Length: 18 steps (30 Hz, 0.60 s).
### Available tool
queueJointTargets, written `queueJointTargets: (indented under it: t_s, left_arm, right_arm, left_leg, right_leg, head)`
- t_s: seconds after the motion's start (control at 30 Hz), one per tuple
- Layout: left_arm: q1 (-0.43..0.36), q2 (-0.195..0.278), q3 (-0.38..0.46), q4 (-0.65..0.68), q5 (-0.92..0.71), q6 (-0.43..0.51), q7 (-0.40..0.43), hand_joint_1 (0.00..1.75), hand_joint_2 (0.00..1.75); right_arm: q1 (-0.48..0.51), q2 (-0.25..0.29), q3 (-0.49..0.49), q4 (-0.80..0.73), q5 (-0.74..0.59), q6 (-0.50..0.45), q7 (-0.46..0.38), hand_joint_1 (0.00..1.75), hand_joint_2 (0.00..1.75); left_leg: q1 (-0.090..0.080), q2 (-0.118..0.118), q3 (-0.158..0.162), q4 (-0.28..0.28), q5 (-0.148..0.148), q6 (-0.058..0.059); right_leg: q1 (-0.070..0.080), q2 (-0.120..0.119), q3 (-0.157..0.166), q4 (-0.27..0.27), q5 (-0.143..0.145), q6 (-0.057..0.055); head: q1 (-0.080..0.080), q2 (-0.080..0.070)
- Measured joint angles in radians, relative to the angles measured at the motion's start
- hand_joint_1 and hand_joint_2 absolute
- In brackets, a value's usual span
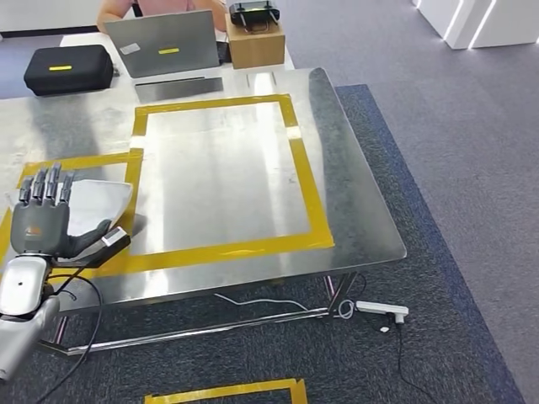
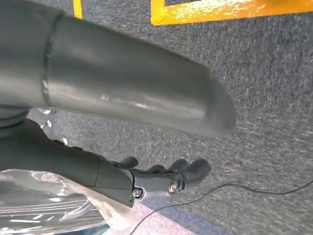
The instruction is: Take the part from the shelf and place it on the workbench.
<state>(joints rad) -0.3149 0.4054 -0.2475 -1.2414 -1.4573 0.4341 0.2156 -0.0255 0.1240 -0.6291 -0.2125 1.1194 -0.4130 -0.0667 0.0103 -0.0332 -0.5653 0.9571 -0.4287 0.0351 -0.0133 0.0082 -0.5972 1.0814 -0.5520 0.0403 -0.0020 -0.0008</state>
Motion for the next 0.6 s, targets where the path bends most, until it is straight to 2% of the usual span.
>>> queueJointTargets:
  t_s: [0.07, 0.1, 0.13, 0.17, 0.2, 0.23, 0.27, 0.3, 0.33, 0.37, 0.4, 0.43, 0.47, 0.53, 0.57, 0.6]
  left_arm:
    - [0.034, 0.003, 0.009, -0.042, 0.001, 0.008, -0.004, 0.00, 0.00]
    - [0.051, 0.004, 0.012, -0.058, 0.002, 0.012, -0.007, 0.00, 0.00]
    - [0.066, 0.005, 0.014, -0.071, 0.003, 0.016, -0.010, 0.00, 0.00]
    - [0.076, 0.006, 0.018, -0.083, 0.004, 0.018, -0.011, 0.00, 0.00]
    - [0.083, 0.006, 0.022, -0.093, 0.004, 0.020, -0.012, 0.00, 0.00]
    - [0.088, 0.008, 0.027, -0.104, 0.005, 0.021, -0.012, 0.00, 0.00]
    - [0.091, 0.010, 0.031, -0.114, 0.005, 0.022, -0.013, 0.00, 0.00]
    - [0.092, 0.013, 0.035, -0.123, 0.005, 0.024, -0.014, 0.00, 0.00]
    - [0.094, 0.016, 0.037, -0.130, 0.006, 0.025, -0.016, 0.00, 0.00]
    - [0.098, 0.018, 0.039, -0.136, 0.007, 0.026, -0.018, 0.00, 0.00]
    - [0.102, 0.019, 0.041, -0.140, 0.009, 0.026, -0.021, 0.00, 0.00]
    - [0.107, 0.020, 0.043, -0.145, 0.011, 0.027, -0.024, 0.00, 0.00]
    - [0.110, 0.020, 0.045, -0.151, 0.013, 0.027, -0.027, 0.00, 0.00]
    - [0.114, 0.019, 0.047, -0.161, 0.018, 0.027, -0.031, 0.00, 0.00]
    - [0.117, 0.018, 0.047, -0.164, 0.020, 0.027, -0.032, 0.00, 0.00]
    - [0.122, 0.017, 0.047, -0.166, 0.021, 0.027, -0.033, 0.00, 0.00]
  right_arm:
    - [0.001, 0.000, 0.000, 0.000, 0.002, -0.001, 0.000, 0.00, 0.00]
    - [0.002, 0.000, 0.000, 0.000, 0.002, -0.001, 0.000, 0.00, 0.00]
    - [0.003, 0.000, 0.000, 0.000, 0.002, -0.001, 0.000, 0.00, 0.00]
    - [0.004, 0.000, -0.001, 0.000, 0.002, -0.001, 0.000, 0.00, 0.00]
    - [0.005, 0.000, -0.001, 0.000, 0.003, -0.002, -0.001, 0.00, 0.00]
    - [0.005, 0.000, -0.001, 0.000, 0.003, -0.002, -0.001, 0.00, 0.00]
    - [0.005, 0.000, -0.001, 0.000, 0.003, -0.002, -0.002, 0.00, 0.00]
    - [0.005, 0.001, -0.001, 0.000, 0.003, -0.002, -0.003, 0.00, 0.00]
    - [0.006, 0.001, -0.001, 0.000, 0.004, -0.002, -0.003, 0.00, 0.00]
    - [0.007, 0.001, -0.002, 0.000, 0.004, -0.003, -0.004, 0.00, 0.00]
    - [0.008, 0.001, -0.002, 0.000, 0.004, -0.004, -0.005, 0.00, 0.00]
    - [0.008, 0.001, -0.002, 0.000, 0.004, -0.004, -0.005, 0.00, 0.00]
    - [0.008, 0.001, -0.003, 0.000, 0.005, -0.005, -0.007, 0.00, 0.00]
    - [0.009, 0.001, -0.004, 0.000, 0.005, -0.006, -0.008, 0.00, 0.00]
    - [0.009, 0.001, -0.006, 0.000, 0.004, -0.006, -0.009, 0.00, 0.00]
    - [0.010, 0.001, -0.007, 0.000, 0.002, -0.006, -0.009, 0.00, 0.00]
  left_leg:
    - [0.003, -0.002, 0.000, -0.001, 0.000, 0.000]
    - [0.005, -0.005, -0.001, 0.001, -0.001, -0.002]
    - [0.008, -0.008, -0.002, 0.004, -0.003, -0.007]
    - [0.014, -0.013, -0.004, 0.010, -0.006, -0.015]
    - [0.019, -0.019, -0.007, 0.020, -0.012, -0.025]
    - [0.024, -0.025, -0.012, 0.033, -0.018, -0.037]
    - [0.026, -0.031, -0.020, 0.047, -0.024, -0.048]
    - [0.026, -0.036, -0.027, 0.057, -0.027, -0.057]
    - [0.026, -0.042, -0.032, 0.062, -0.027, -0.063]
    - [0.027, -0.047, -0.035, 0.064, -0.025, -0.067]
    - [0.028, -0.046, -0.036, 0.064, -0.024, -0.070]
    - [0.029, -0.035, -0.040, 0.074, -0.031, -0.072]
    - [0.029, -0.018, -0.053, 0.103, -0.048, -0.072]
    - [0.026, 0.016, -0.103, 0.218, -0.109, -0.071]
    - [0.025, 0.021, -0.134, 0.288, -0.139, -0.069]
    - [0.024, 0.023, -0.157, 0.341, -0.156, -0.066]
  right_leg:
    - [-0.005, 0.000, -0.058, 0.122, -0.056, 0.007]
    - [-0.009, 0.000, -0.078, 0.160, -0.065, 0.012]
    - [-0.013, 0.000, -0.081, 0.164, -0.055, 0.018]
    - [-0.018, 0.000, -0.064, 0.129, -0.028, 0.024]
    - [-0.025, 0.007, -0.033, 0.067, 0.004, 0.032]
    - [-0.028, 0.020, -0.004, 0.011, 0.024, 0.039]
    - [-0.032, 0.031, 0.019, -0.030, 0.036, 0.036]
    - [-0.033, 0.039, 0.029, -0.047, 0.036, 0.029]
    - [-0.031, 0.040, 0.029, -0.043, 0.031, 0.018]
    - [-0.030, 0.032, 0.029, -0.041, 0.034, 0.005]
    - [-0.029, 0.026, 0.028, -0.039, 0.034, -0.003]
    - [-0.027, 0.019, 0.029, -0.039, 0.035, -0.012]
    - [-0.025, 0.012, 0.029, -0.039, 0.036, -0.019]
    - [-0.019, -0.003, 0.029, -0.040, 0.036, -0.029]
    - [-0.015, -0.010, 0.029, -0.040, 0.035, -0.032]
    - [-0.011, -0.016, 0.029, -0.040, 0.034, -0.034]
  head:
    - [0.001, 0.000]
    - [0.001, 0.000]
    - [0.000, 0.000]
    - [0.001, 0.000]
    - [0.001, 0.000]
    - [0.004, 0.000]
    - [0.008, 0.000]
    - [0.010, 0.000]
    - [0.012, 0.000]
    - [0.011, 0.000]
    - [0.009, 0.000]
    - [0.007, 0.000]
    - [0.005, 0.000]
    - [0.001, 0.000]
    - [0.001, 0.000]
    - [0.001, 0.000]
